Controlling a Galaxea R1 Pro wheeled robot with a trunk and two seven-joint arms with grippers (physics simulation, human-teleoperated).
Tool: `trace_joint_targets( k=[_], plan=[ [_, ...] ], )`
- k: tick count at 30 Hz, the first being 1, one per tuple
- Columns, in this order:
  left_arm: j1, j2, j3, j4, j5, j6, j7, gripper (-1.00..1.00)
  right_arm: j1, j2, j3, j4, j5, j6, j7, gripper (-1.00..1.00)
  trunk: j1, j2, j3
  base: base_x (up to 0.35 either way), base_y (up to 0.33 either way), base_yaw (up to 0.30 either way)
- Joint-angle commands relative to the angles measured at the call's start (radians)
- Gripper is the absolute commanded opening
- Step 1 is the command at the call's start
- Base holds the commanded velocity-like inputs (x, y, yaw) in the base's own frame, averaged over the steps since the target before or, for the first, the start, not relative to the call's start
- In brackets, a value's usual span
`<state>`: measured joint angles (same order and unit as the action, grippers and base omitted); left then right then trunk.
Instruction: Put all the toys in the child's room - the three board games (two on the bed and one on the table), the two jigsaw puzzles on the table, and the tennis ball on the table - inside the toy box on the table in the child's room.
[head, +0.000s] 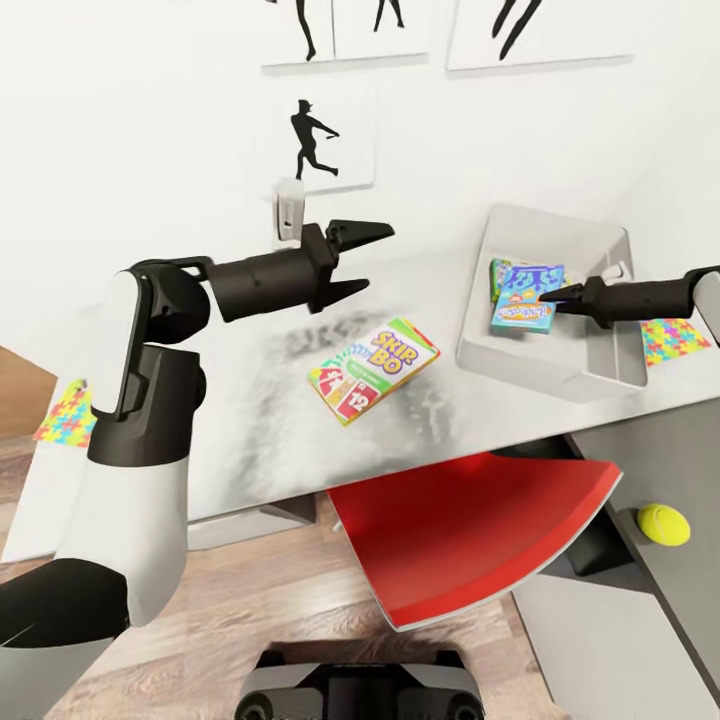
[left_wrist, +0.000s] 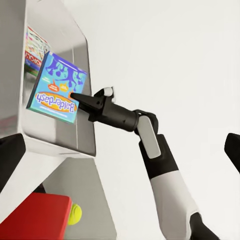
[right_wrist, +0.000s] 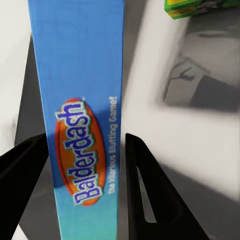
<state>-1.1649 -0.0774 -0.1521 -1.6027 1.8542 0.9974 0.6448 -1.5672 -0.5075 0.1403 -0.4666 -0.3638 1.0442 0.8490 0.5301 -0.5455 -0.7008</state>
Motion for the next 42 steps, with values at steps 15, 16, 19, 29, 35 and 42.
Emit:
trace_joint_targets(
  k=[15, 16, 19, 29, 35, 42],
  plan=[
    [-0.014, -0.006, -0.022, 0.0, 0.046, 0.001, 0.058, 1.0, -0.015, -0.001, 0.005, -0.003, -0.003, 0.003, 0.003, -1.0, 0.0, -0.001, -0.026, 0.0, 0.0, 0.0],
    [-0.014, -0.007, -0.022, 0.0, 0.047, 0.001, 0.059, 1.0, -0.017, -0.001, 0.005, -0.004, -0.003, 0.003, 0.003, -1.0, 0.0, -0.001, -0.027, 0.0, 0.0, 0.0],
    [-0.014, -0.007, -0.023, 0.0, 0.048, 0.001, 0.061, 1.0, -0.025, -0.001, 0.005, -0.006, -0.003, 0.003, 0.002, -1.0, 0.0, -0.001, -0.032, 0.0, 0.0, 0.0],
    [-0.016, -0.007, -0.024, 0.0, 0.05, 0.001, 0.062, 1.0, -0.036, -0.003, 0.005, -0.008, -0.003, 0.003, 0.004, -1.0, 0.0, -0.001, -0.049, 0.0, 0.0, 0.0],
    [-0.016, -0.007, -0.024, 0.0, 0.05, 0.001, 0.062, 1.0, -0.038, -0.003, 0.005, -0.009, -0.003, 0.003, 0.004, -1.0, 0.0, -0.001, -0.058, 0.0, 0.0, 0.0],
    [-0.016, -0.007, -0.025, 0.0, 0.051, 0.001, 0.062, 1.0, -0.04, -0.004, 0.005, -0.016, -0.003, 0.003, 0.004, -1.0, 0.0, -0.001, -0.07, 0.0, 0.0, 0.0]
  ],
)
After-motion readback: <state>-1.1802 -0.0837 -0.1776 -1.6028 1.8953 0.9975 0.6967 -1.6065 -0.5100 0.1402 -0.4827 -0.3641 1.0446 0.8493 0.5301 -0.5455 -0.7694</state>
